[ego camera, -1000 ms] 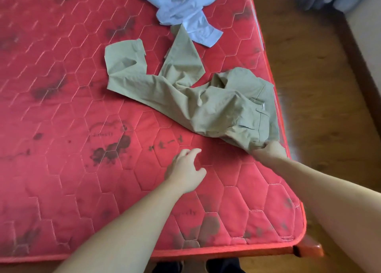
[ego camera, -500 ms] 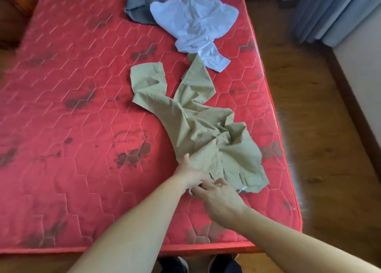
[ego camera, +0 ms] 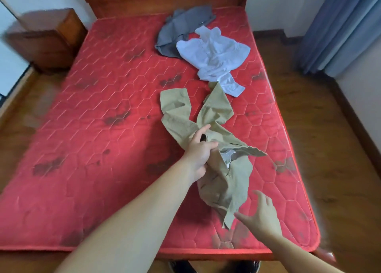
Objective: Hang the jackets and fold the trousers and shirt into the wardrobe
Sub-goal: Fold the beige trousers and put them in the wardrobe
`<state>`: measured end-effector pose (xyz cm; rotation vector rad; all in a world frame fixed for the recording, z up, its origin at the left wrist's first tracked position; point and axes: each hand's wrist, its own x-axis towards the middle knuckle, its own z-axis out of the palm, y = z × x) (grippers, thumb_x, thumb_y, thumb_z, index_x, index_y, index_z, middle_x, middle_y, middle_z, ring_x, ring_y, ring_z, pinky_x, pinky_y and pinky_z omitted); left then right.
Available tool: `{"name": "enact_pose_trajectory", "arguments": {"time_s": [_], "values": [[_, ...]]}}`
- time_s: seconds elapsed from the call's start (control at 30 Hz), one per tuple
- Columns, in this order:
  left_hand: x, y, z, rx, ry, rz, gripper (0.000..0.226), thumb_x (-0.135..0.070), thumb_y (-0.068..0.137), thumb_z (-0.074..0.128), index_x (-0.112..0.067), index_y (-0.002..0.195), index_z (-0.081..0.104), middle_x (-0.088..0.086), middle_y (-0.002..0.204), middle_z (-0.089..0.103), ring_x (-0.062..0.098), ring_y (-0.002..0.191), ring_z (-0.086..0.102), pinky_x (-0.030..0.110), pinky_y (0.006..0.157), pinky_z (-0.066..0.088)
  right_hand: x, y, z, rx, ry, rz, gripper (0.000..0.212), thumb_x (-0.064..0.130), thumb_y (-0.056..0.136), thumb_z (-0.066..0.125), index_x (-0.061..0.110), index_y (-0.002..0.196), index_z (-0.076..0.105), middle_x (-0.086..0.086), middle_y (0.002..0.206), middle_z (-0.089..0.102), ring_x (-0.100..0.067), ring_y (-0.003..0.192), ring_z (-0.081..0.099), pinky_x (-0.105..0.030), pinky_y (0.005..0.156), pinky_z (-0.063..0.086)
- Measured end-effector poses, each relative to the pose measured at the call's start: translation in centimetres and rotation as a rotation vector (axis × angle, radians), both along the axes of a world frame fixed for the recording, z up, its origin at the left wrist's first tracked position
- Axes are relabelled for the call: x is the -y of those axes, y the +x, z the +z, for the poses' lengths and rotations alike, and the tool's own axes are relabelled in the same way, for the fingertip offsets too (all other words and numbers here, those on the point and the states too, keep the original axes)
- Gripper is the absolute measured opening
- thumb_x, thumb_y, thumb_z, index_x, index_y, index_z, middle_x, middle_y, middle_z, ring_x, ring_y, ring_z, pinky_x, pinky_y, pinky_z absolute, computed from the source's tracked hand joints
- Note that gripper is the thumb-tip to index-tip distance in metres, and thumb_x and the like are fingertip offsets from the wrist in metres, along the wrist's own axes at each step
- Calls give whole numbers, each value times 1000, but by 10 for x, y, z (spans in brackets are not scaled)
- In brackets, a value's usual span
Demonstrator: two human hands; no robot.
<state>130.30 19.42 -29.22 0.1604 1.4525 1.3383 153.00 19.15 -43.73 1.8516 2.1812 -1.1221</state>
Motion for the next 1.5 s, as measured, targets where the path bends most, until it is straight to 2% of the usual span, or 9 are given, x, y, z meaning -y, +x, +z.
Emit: {"name": "enact_pose_trajectory", "arguments": {"time_s": [0.23,0.37,0.5,0.63,0.77,0.87,1.1,1.3,1.5], "values": [[2,-18,73,65,209,104,42,0,95,50,-32,120,60,14,109,68,28,84,70,36,68,59,35,-65,31,-122,-297,-55,129,52,50,74,27,154,3,-5,159,8,-32,144,19,-47,112,31],[15,-29,99,103,299,119,39,-4,96,49,-29,125,58,23,129,57,33,91,65,39,73,57,67,-109,47,-232,-414,-335,110,37,67,74,18,152,6,-13,152,26,-35,133,37,-46,103,42],[32,-48,117,167,385,201,34,-1,95,46,-24,116,57,8,85,73,22,69,71,31,57,58,76,-122,52,-371,-822,-846,97,40,83,72,12,153,10,-18,152,29,-41,136,34,-53,102,35],[54,-74,126,241,456,226,35,1,93,43,-22,118,53,10,90,69,24,75,69,36,64,61,96,-128,49,-665,-1134,-808,52,37,88,66,21,132,45,-10,136,51,-25,126,48,-57,107,23],[78,-97,131,33,354,200,34,-1,96,43,-27,114,56,17,114,63,26,79,69,37,68,59,87,-122,56,-773,-958,-919,25,14,89,61,17,113,57,-9,102,64,-22,72,63,-43,83,47],[107,-110,122,-366,79,62,32,-4,98,46,-28,106,66,17,118,64,24,86,66,37,73,57,59,-102,79,-761,-759,-888,25,15,90,63,11,114,57,-15,98,64,-31,77,63,-42,67,53],[171,-111,91,-805,-241,-178,26,-39,94,60,-17,101,71,-9,42,45,6,35,38,17,39,32,-9,-49,152,-675,-286,-599,35,9,86,66,10,121,60,-12,96,66,-24,70,64,-29,49,54],[202,-57,100,-1020,-529,-964,38,-33,75,79,-27,104,54,-1,104,63,13,82,56,20,65,44,-2,-9,210,-645,-17,-350,24,5,85,65,14,107,70,-2,88,66,-17,68,63,-22,40,50],[227,-50,99,-1311,-637,-904,53,3,87,41,-27,129,54,6,134,40,22,82,54,30,60,42,-4,42,229,-512,-74,-197,15,11,74,82,9,88,76,-8,73,69,-12,50,66,-20,44,52]]}}
